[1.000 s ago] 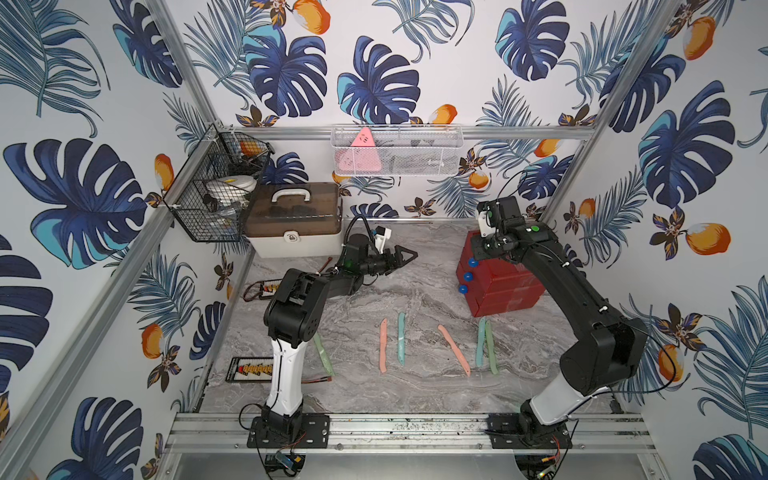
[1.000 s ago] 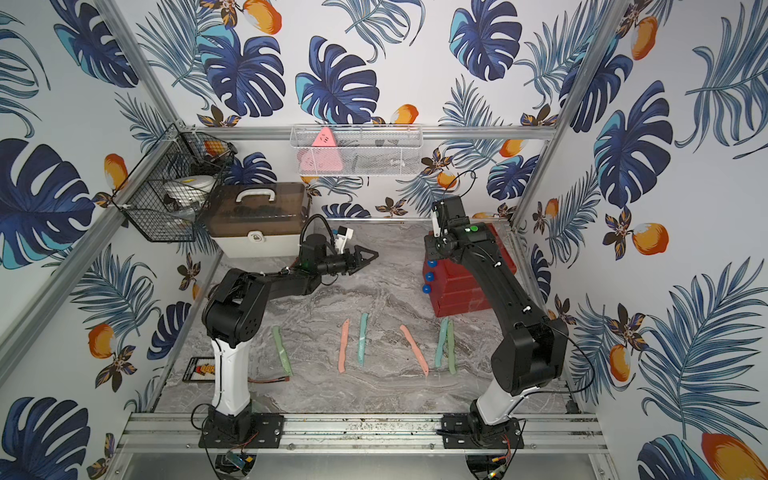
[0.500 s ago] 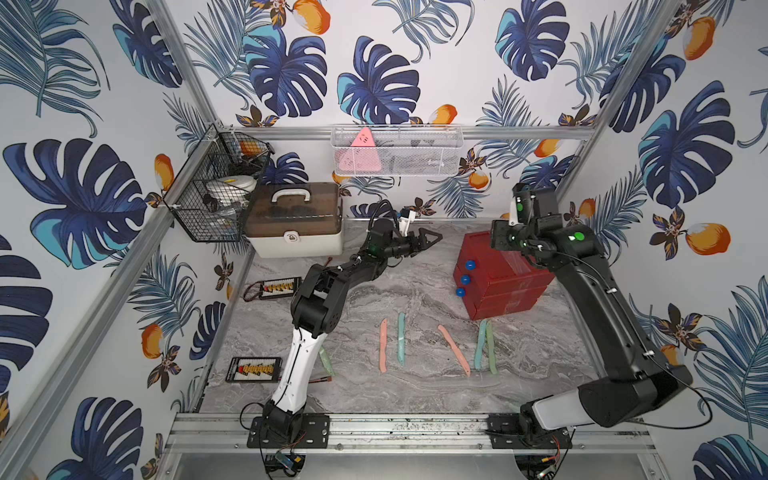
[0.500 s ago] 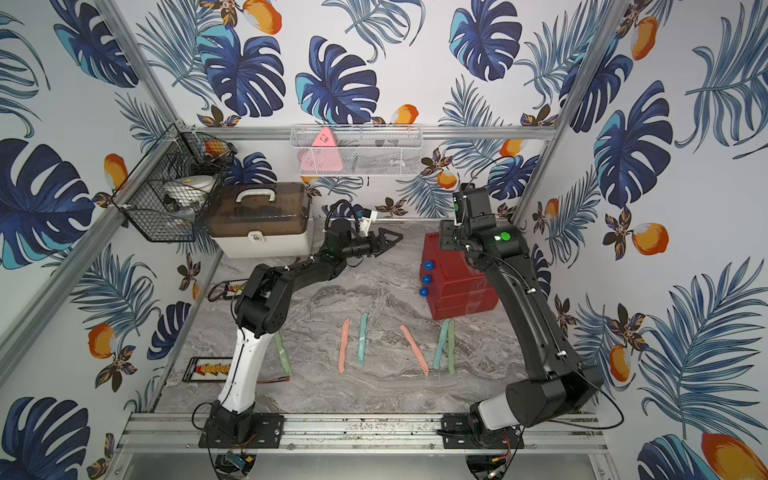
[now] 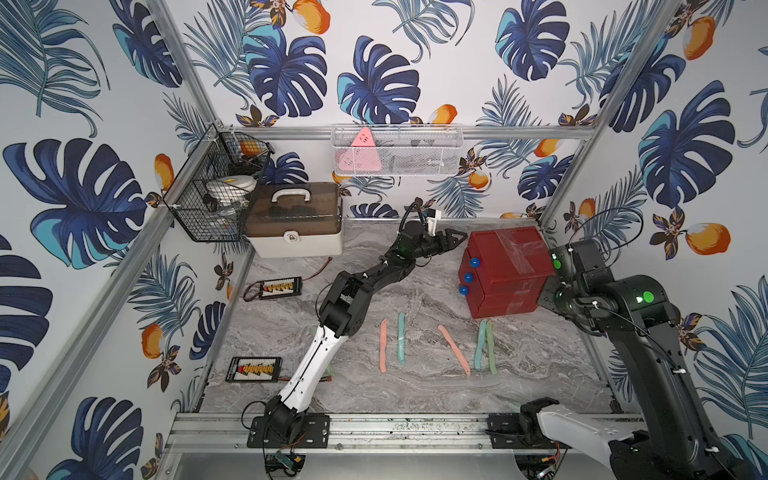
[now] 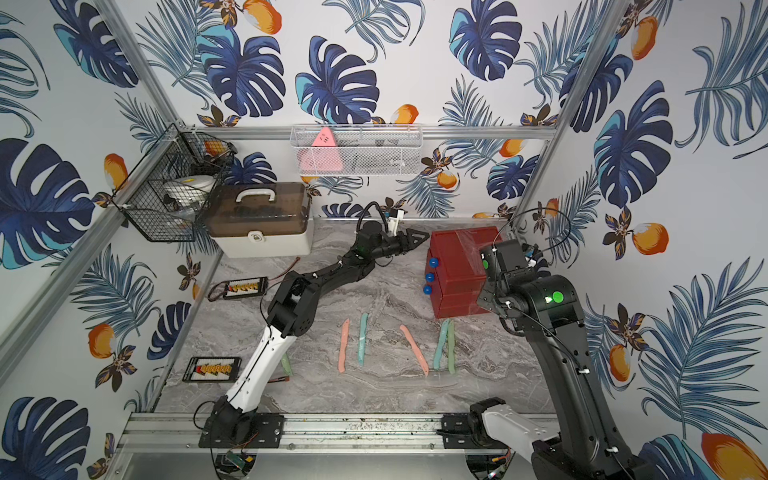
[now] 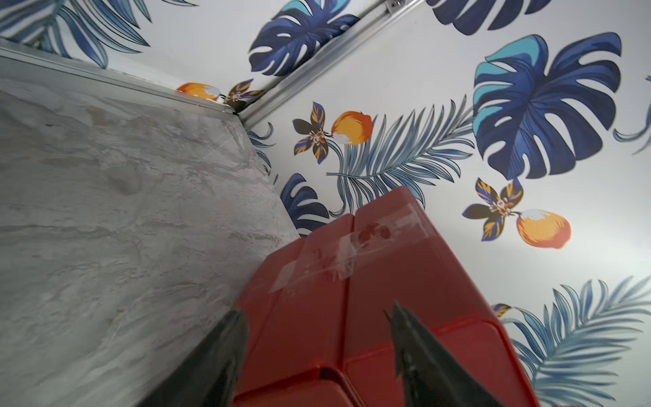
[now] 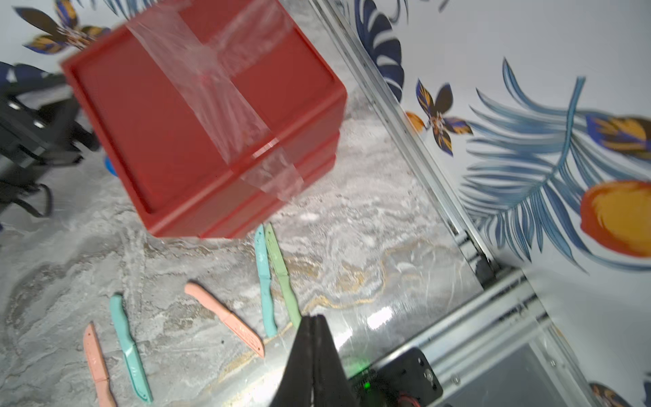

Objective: Place the fruit knives into the drawer by color
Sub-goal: Move the storage box to the center of the board.

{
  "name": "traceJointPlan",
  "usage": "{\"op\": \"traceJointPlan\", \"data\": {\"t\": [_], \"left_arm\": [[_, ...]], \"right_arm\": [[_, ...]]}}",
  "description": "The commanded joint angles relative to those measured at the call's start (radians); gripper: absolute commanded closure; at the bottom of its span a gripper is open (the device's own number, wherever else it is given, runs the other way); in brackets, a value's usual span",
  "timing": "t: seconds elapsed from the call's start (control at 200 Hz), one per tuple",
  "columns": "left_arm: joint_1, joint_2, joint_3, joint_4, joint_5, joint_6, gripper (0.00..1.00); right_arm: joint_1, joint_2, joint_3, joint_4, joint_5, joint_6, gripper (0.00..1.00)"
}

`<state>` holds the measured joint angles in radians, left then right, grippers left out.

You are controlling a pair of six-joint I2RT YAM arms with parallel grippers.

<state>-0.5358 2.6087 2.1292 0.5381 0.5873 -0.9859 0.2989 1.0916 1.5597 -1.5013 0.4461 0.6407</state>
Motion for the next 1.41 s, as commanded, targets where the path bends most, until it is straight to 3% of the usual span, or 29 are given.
{"op": "traceJointPlan", "data": {"t": [0.0,0.195,0.39,0.891,1.226,1.401], "left_arm": [[-0.004,0.013,0.053,-0.037,-0.033,0.058,0.29],[0.0,0.069,0.167,-0.105,-0.055,0.086,0.29],[-0.004,0.193,0.304,-0.084,-0.063,0.005,0.29],[-0.025,0.199,0.181,0.154,0.099,-0.128,0.3],[-0.026,0.136,0.046,0.32,0.205,-0.217,0.31],[-0.023,0.084,-0.039,0.348,0.236,-0.212,0.32]], "right_arm": [[-0.001,-0.023,-0.07,-0.098,-0.015,0.131,1.0],[-0.061,0.006,-0.174,-0.037,-0.032,0.148,1.0],[-0.325,0.025,-0.301,0.132,-0.164,0.03,1.0],[-0.335,0.22,-0.357,0.43,-0.164,0.159,1.0],[-0.416,0.333,-0.361,0.56,-0.156,0.191,1.0],[-0.463,0.397,-0.378,0.666,-0.228,0.177,1.0]]}}
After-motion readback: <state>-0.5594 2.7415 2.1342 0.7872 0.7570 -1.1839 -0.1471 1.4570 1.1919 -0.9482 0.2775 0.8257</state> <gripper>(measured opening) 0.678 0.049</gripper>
